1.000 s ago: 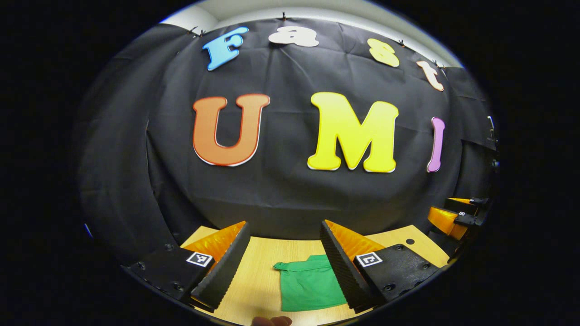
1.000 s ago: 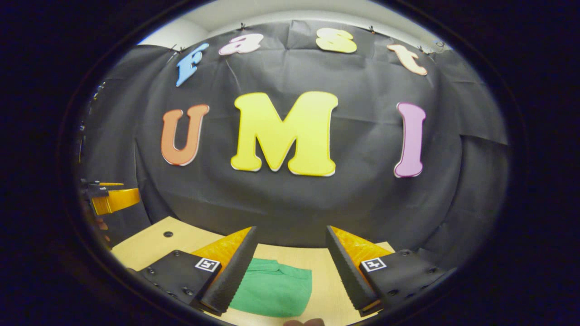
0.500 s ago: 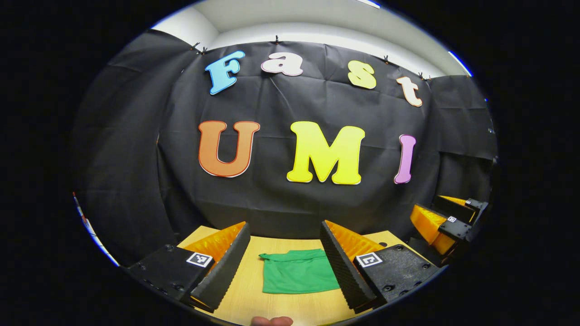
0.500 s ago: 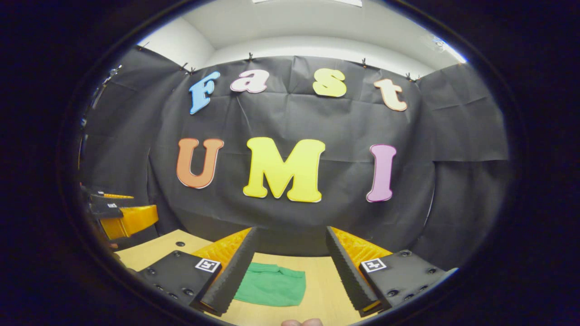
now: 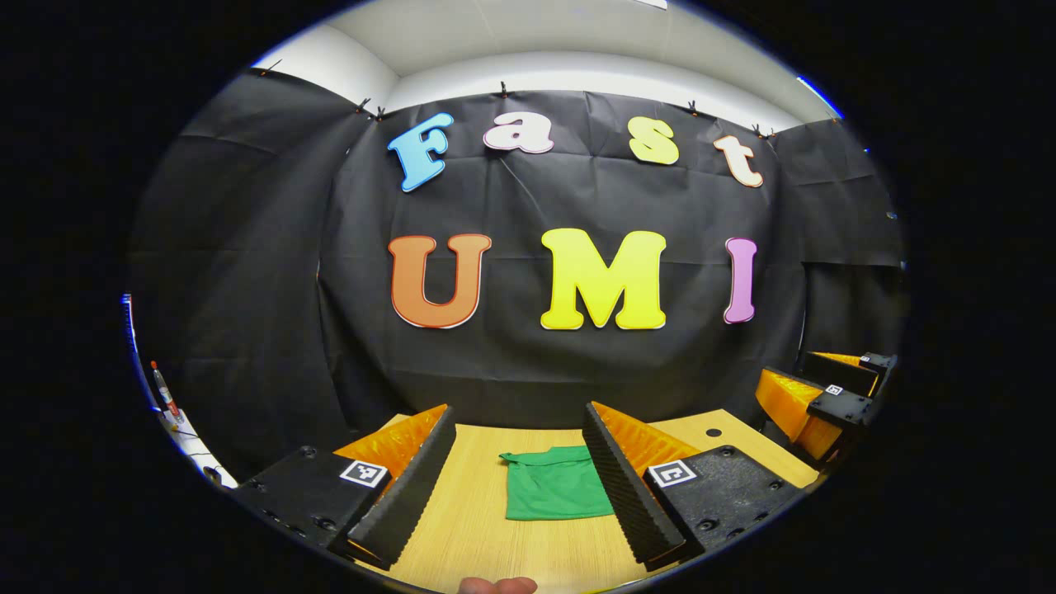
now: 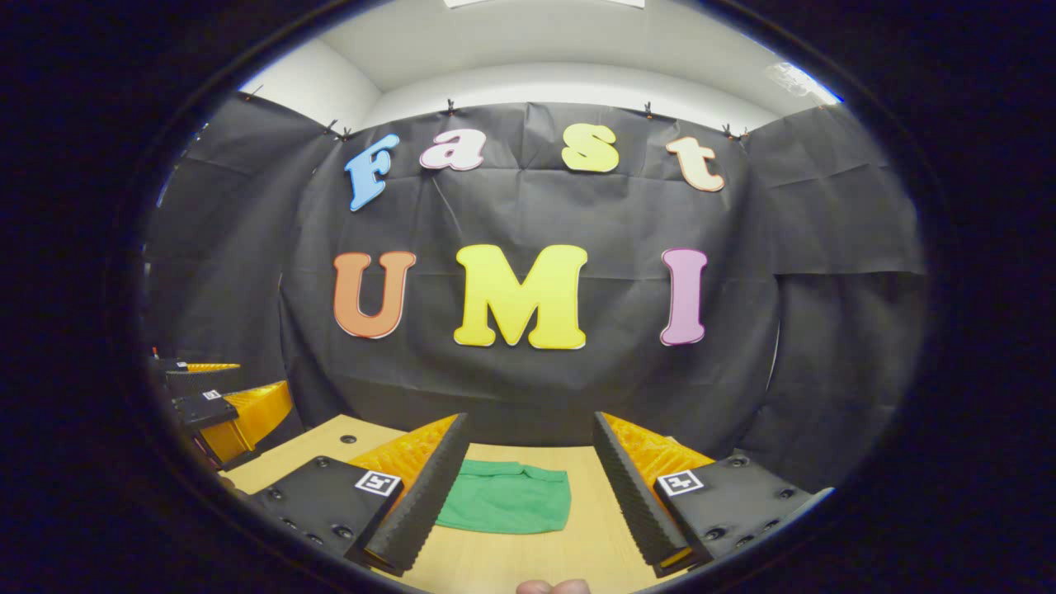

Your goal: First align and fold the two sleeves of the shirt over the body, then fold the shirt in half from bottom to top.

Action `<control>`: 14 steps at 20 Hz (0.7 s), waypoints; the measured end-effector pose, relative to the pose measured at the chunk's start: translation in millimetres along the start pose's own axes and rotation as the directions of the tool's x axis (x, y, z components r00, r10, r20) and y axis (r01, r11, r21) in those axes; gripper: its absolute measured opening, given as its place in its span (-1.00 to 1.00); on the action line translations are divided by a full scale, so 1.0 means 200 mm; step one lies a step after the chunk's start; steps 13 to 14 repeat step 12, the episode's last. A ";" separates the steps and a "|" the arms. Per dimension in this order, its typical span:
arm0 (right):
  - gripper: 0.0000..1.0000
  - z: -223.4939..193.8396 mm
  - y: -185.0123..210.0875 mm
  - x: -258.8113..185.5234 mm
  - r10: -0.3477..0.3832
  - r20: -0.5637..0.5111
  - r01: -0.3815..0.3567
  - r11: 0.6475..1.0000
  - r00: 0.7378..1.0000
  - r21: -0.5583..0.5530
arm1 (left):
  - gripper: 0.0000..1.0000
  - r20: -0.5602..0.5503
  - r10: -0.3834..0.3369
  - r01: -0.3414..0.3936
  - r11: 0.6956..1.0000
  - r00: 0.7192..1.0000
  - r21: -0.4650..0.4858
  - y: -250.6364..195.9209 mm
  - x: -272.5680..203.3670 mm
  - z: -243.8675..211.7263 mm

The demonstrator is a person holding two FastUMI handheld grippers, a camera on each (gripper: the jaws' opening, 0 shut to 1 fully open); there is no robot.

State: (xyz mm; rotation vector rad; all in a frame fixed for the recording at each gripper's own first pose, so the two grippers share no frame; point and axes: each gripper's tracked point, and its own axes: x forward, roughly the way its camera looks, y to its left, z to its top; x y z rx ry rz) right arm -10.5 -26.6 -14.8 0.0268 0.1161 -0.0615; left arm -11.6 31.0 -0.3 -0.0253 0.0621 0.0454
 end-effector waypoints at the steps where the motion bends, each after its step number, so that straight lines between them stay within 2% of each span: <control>1: 0.92 0.01 0.00 0.00 0.003 0.009 -0.003 1.000 1.000 -0.010 | 0.98 0.000 0.004 -0.004 1.000 1.000 -0.003 0.00 0.00 0.00; 4: 0.92 0.05 0.02 0.00 0.015 0.038 -0.015 1.000 0.999 -0.009 | 0.97 0.002 0.012 -0.012 1.000 1.000 -0.001 0.01 0.00 0.01; 14: 0.92 0.07 0.03 0.04 0.036 0.040 -0.036 0.999 0.999 -0.003 | 0.97 0.017 0.026 -0.026 1.000 1.000 -0.003 0.01 0.01 0.05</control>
